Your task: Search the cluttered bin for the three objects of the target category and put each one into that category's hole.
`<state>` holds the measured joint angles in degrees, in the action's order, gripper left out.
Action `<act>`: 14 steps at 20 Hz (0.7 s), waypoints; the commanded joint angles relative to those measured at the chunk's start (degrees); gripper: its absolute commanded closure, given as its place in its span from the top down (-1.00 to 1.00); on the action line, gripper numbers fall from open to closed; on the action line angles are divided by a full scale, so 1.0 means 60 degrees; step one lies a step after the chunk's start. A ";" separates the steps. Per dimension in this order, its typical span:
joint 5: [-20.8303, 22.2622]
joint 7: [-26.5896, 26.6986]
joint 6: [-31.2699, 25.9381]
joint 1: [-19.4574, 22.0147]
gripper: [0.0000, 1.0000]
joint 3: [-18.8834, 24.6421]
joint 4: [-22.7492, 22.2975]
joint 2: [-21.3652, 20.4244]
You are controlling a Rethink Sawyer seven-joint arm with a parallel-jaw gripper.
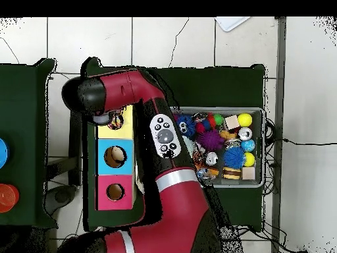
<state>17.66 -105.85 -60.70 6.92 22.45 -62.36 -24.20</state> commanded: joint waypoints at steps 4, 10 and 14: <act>0.0752 0.0767 0.1567 0.0356 -1.00 0.0069 -0.0089 0.1827; 0.1182 0.0290 0.1279 -0.0040 -1.00 -0.0510 0.0334 0.1866; 0.1454 0.0705 0.0374 -0.0243 -1.00 -0.0868 0.0335 0.1458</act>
<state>18.07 -105.85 -58.97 6.06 21.69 -57.61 -22.44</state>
